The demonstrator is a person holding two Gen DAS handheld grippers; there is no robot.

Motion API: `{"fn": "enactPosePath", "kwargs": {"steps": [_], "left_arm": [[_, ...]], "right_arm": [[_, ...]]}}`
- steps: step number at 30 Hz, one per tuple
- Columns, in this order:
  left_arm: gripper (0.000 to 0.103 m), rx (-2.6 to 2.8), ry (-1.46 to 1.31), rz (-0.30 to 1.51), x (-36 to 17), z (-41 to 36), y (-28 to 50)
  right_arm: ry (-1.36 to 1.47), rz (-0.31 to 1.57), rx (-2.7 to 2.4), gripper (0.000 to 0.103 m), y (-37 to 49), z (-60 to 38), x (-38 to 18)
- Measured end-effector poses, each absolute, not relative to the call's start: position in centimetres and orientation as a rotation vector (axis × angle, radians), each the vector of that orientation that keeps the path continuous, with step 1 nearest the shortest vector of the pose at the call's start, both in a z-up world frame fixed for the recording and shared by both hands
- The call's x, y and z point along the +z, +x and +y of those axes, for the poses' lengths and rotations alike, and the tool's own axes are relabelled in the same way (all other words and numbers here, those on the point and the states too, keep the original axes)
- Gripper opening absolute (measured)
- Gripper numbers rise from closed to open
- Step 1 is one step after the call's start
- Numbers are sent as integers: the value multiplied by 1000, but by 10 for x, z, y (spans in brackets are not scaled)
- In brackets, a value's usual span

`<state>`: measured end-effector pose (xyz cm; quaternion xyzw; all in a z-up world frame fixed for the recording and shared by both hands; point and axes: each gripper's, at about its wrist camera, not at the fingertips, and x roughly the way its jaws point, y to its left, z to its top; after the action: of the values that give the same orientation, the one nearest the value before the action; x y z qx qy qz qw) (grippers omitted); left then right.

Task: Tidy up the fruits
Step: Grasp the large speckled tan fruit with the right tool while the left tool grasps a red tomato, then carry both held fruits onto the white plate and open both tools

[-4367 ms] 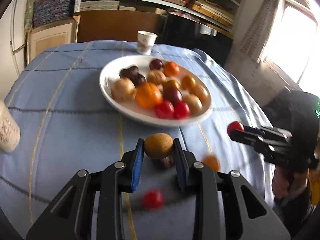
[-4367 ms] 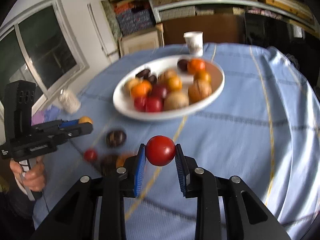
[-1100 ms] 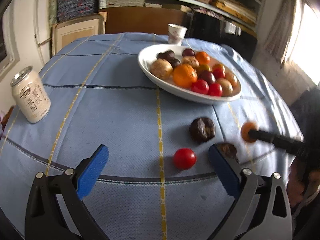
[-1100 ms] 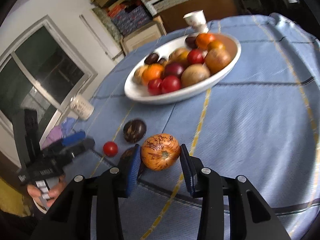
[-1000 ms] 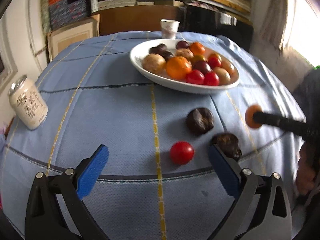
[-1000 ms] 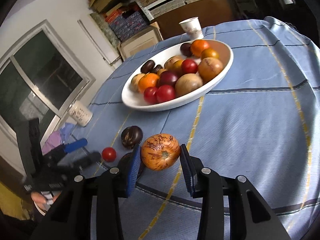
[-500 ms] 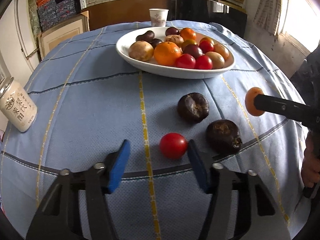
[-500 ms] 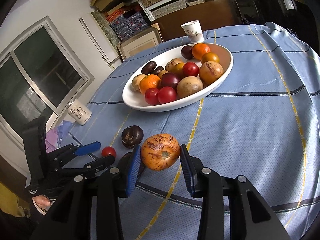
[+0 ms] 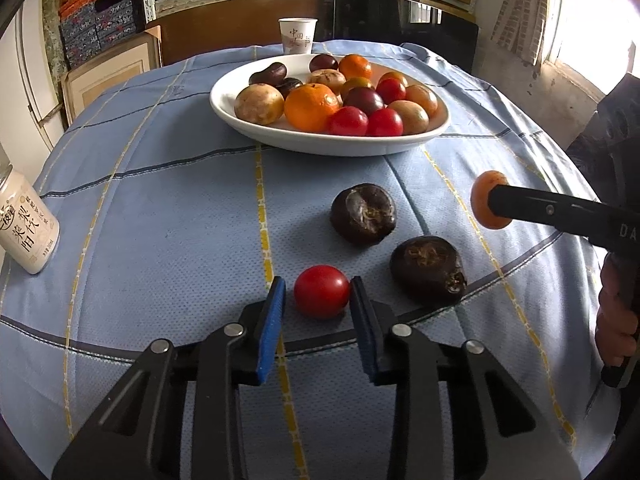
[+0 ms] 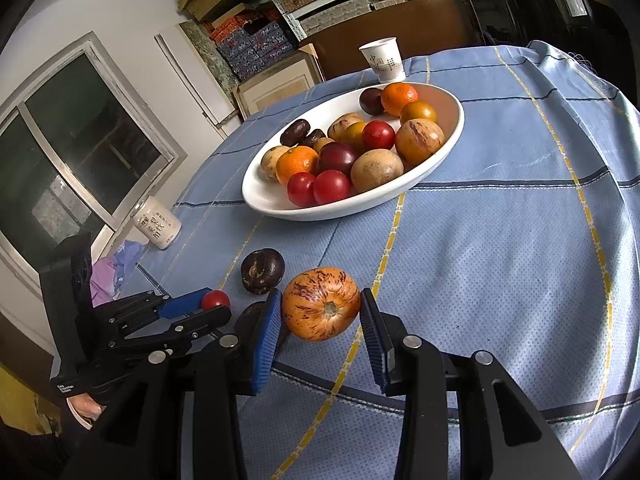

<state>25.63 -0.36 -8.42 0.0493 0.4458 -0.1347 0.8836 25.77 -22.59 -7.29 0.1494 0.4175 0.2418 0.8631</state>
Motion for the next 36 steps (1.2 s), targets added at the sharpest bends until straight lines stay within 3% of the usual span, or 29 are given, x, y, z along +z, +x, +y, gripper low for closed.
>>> {"fn": "enactPosePath", "kwargs": {"steps": [4, 22, 31, 36], "left_arm": [[27, -294, 96, 931, -85, -3, 257], [26, -253, 132, 845, -66, -4, 247], [26, -264, 101, 776, -15, -7, 316], [26, -243, 98, 772, -12, -20, 377]], "right_arm": [[312, 875, 510, 40, 257, -225, -73], [272, 787, 488, 40, 252, -226, -58], [220, 697, 414, 40, 305, -223, -35], [196, 677, 386, 40, 348, -217, -32]]}}
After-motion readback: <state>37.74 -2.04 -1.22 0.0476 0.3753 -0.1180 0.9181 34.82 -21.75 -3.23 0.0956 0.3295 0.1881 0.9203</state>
